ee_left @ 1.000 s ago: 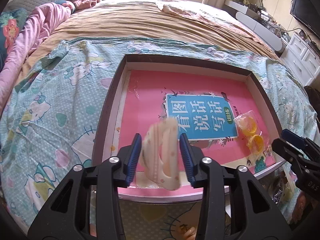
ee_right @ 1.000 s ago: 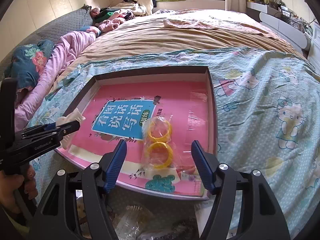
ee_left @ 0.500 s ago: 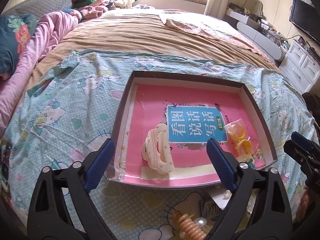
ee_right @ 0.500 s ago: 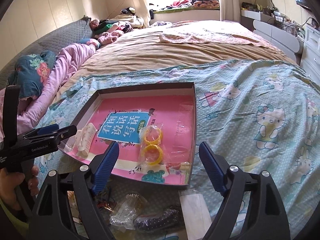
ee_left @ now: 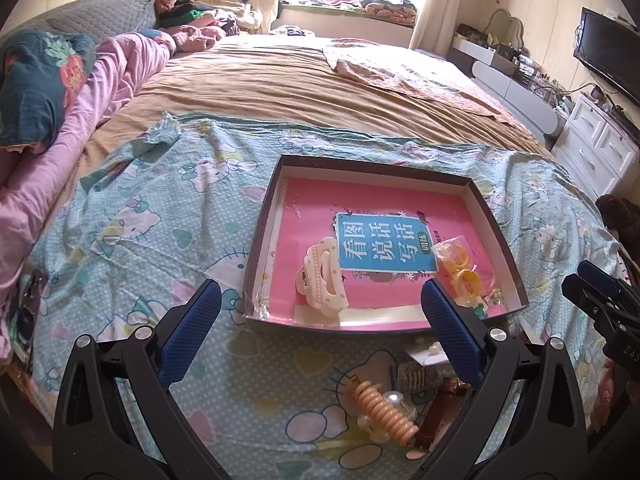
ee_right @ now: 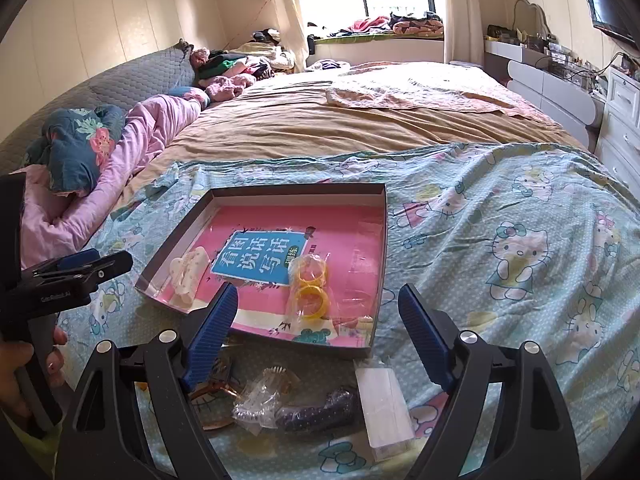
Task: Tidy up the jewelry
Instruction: 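Withdraw both open tools from the box back toward the remaining items, then grasp orange spiral hair tie with left tool while right tool grasps clear packet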
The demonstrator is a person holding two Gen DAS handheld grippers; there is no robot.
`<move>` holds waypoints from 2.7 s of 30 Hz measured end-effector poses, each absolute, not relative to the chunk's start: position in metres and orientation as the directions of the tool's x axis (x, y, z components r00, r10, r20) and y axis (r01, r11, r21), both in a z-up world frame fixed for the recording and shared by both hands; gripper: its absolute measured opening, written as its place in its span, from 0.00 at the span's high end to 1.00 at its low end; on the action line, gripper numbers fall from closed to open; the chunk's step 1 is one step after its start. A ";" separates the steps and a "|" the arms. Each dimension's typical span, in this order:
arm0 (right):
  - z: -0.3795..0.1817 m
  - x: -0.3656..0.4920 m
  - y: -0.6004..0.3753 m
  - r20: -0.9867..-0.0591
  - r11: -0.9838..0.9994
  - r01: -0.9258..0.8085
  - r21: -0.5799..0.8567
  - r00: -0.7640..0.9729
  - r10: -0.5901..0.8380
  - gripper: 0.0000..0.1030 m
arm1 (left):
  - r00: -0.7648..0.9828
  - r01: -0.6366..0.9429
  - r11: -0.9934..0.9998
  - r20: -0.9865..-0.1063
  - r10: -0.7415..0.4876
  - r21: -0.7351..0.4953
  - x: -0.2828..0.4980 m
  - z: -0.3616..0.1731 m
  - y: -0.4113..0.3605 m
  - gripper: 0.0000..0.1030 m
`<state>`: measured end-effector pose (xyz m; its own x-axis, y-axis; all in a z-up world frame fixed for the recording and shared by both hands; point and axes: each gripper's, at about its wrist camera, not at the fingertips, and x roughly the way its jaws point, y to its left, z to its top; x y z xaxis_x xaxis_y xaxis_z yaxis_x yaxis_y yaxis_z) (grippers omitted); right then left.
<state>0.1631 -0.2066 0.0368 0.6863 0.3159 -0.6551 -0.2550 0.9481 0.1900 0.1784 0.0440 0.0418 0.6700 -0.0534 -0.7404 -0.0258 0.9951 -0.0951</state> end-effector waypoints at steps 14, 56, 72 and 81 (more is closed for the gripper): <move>0.041 0.134 -0.213 -0.647 0.945 -0.274 0.179 0.691 0.323 0.21 | 0.688 -0.039 0.995 -0.725 -0.042 -0.095 0.137 0.049 0.046 0.09; -0.028 0.112 -0.253 -0.769 0.953 -0.226 0.200 0.567 0.296 0.21 | 0.593 0.078 0.996 -0.801 -0.083 -0.046 0.102 -0.018 0.000 0.15; -0.050 0.127 -0.257 -0.796 0.950 -0.214 0.226 0.521 0.307 0.31 | 0.604 0.127 0.991 -0.788 -0.115 -0.047 0.125 -0.025 -0.012 0.41; -0.064 0.139 -0.264 -0.799 0.934 -0.205 0.292 0.484 0.356 0.57 | 0.588 0.130 0.988 -0.796 -0.140 -0.078 0.131 -0.029 -0.009 0.63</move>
<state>0.1390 -0.2639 -0.0639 0.4836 0.3563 -0.7995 -0.2051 0.9341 0.2923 0.1307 -0.0087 -0.0293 0.5883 -0.1404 -0.7963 0.1297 0.9884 -0.0785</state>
